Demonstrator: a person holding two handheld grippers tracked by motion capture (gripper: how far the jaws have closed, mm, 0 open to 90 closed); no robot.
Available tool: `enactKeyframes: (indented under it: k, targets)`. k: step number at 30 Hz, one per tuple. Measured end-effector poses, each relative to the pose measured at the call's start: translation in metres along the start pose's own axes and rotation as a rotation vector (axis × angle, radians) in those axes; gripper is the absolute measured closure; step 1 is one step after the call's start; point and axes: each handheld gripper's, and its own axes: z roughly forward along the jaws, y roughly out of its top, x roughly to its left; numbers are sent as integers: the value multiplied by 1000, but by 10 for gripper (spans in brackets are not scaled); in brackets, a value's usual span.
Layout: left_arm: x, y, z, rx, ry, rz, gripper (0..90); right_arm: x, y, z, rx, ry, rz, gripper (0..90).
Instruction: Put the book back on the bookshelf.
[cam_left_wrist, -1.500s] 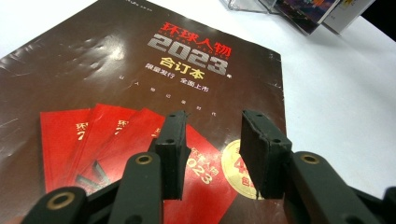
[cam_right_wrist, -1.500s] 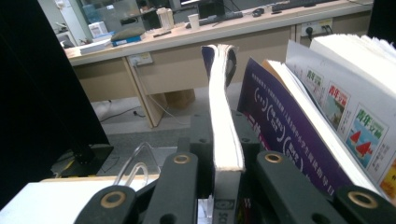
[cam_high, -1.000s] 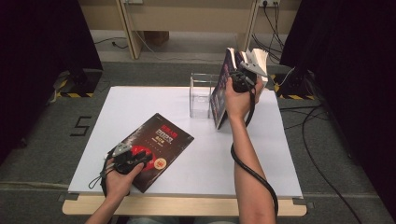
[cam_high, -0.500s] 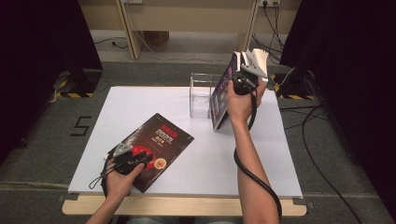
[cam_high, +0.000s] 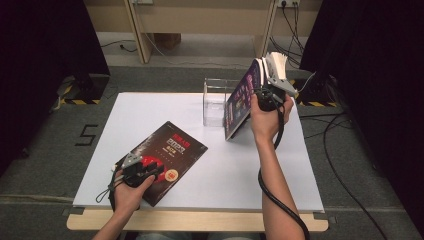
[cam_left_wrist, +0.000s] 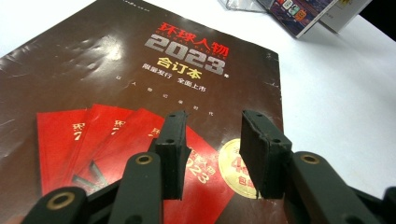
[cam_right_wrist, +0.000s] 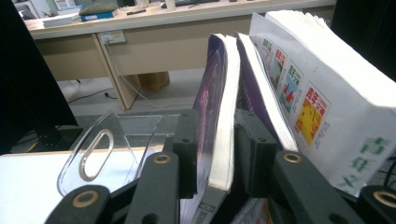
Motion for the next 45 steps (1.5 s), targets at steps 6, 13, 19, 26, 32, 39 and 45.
enactKeyframes:
  k: [6, 13, 19, 26, 32, 39, 45]
  targets:
    - [-1, 0, 0, -1, -3, 1, 607, -5, -3, -10, 22, 27, 55, 747]
    - [-2, 0, 0, 2, -6, 5, 607, -7, -1, -6, 121, 47, 82, 754]
    - [-2, -1, 2, 8, -8, 4, 607, -4, 7, 1, 179, 30, 106, 798]
    - [-2, 0, 1, 5, -9, 4, 607, 4, 13, 5, 195, 45, 101, 799]
    - [-1, 0, 2, 7, -8, 1, 608, 3, 10, 9, 187, 31, 106, 774]
    - [-2, 0, 1, 7, -9, 4, 608, 0, 11, 15, 223, 45, 156, 826]
    - [-1, -1, 1, 7, -9, 5, 611, 4, 11, 16, 186, 89, 147, 831]
